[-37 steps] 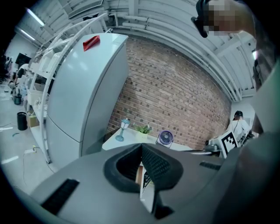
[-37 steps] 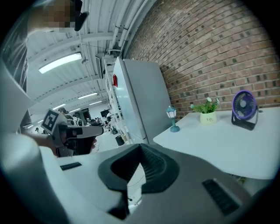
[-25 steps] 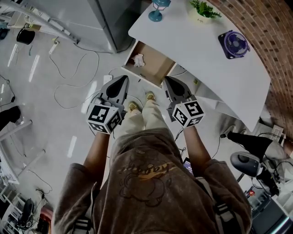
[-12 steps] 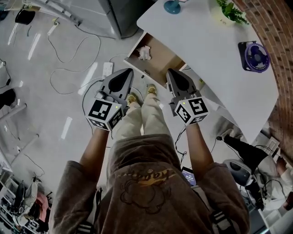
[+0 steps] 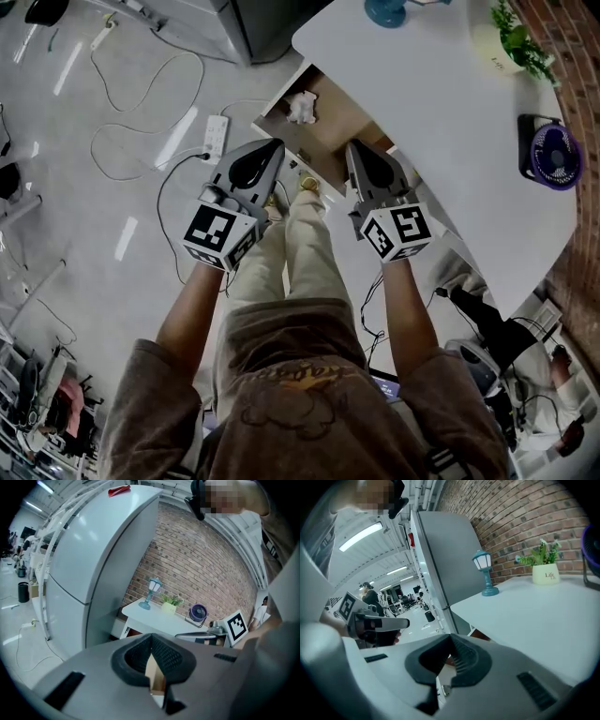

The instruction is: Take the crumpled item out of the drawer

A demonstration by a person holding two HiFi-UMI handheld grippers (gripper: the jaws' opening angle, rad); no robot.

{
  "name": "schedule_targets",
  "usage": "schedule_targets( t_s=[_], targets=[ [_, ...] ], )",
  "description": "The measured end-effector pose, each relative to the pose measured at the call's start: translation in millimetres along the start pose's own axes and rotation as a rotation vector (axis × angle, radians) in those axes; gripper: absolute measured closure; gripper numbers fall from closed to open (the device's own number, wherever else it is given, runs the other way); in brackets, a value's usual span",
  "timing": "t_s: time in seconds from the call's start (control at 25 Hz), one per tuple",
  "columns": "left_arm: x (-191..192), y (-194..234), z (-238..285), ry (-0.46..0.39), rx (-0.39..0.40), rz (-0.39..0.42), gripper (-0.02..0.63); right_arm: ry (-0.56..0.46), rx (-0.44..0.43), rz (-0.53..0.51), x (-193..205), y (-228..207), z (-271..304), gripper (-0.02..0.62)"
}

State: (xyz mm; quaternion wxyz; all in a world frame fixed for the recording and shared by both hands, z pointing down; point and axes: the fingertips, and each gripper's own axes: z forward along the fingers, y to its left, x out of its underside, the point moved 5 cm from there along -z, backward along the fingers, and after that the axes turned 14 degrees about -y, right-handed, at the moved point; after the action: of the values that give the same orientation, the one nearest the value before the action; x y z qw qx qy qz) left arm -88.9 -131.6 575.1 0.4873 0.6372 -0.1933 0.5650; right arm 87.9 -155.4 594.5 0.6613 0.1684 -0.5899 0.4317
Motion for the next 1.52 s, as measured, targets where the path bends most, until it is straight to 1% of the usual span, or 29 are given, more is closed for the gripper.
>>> schedule_targets(
  t_s=[0.24,0.4,0.52,0.76,0.8,0.88,1.12,1.32,1.44,1.52],
  targets=[
    [24.0,14.7,10.7,0.011,0.0,-0.009,0.598,0.032,-0.03,-0.003,25.9,-5.9,17.1,0.597],
    [40.2,23.0,14.2,0.007,-0.005,-0.019,0.598,0.026,-0.041,-0.001,37.6,-12.9,28.5,0.597],
    [49.3,26.2,16.5,0.006,-0.007,-0.028,0.598,0.025,-0.034,0.011,44.7,-19.4,32.3,0.598],
    [52.6,30.1,18.7,0.001,-0.014,-0.029,0.598,0.036,-0.017,0.012,52.9,-26.4,36.1,0.599],
    [53.2,30.0,18.5,0.002,-0.013,-0.024,0.598,0.04,-0.019,0.017,54.8,-27.3,36.6,0.558],
    [51.6,30.1,17.7,-0.001,-0.014,-0.02,0.598,0.051,-0.027,0.03,57.1,-27.9,38.8,0.538],
    [47.2,30.4,12.4,0.0,-0.016,-0.021,0.598,0.081,-0.041,0.031,58.0,-25.9,45.1,0.433],
    [49.8,31.3,8.5,0.007,-0.033,-0.026,0.598,0.101,-0.042,0.03,62.2,-28.6,50.6,0.301],
    [48.3,30.8,7.0,0.004,-0.042,-0.033,0.598,0.119,-0.052,0.011,64.0,-31.1,55.3,0.259],
    [48.0,31.3,6.6,0.001,-0.048,-0.035,0.598,0.134,-0.057,0.001,67.3,-33.6,60.9,0.249]
  ],
)
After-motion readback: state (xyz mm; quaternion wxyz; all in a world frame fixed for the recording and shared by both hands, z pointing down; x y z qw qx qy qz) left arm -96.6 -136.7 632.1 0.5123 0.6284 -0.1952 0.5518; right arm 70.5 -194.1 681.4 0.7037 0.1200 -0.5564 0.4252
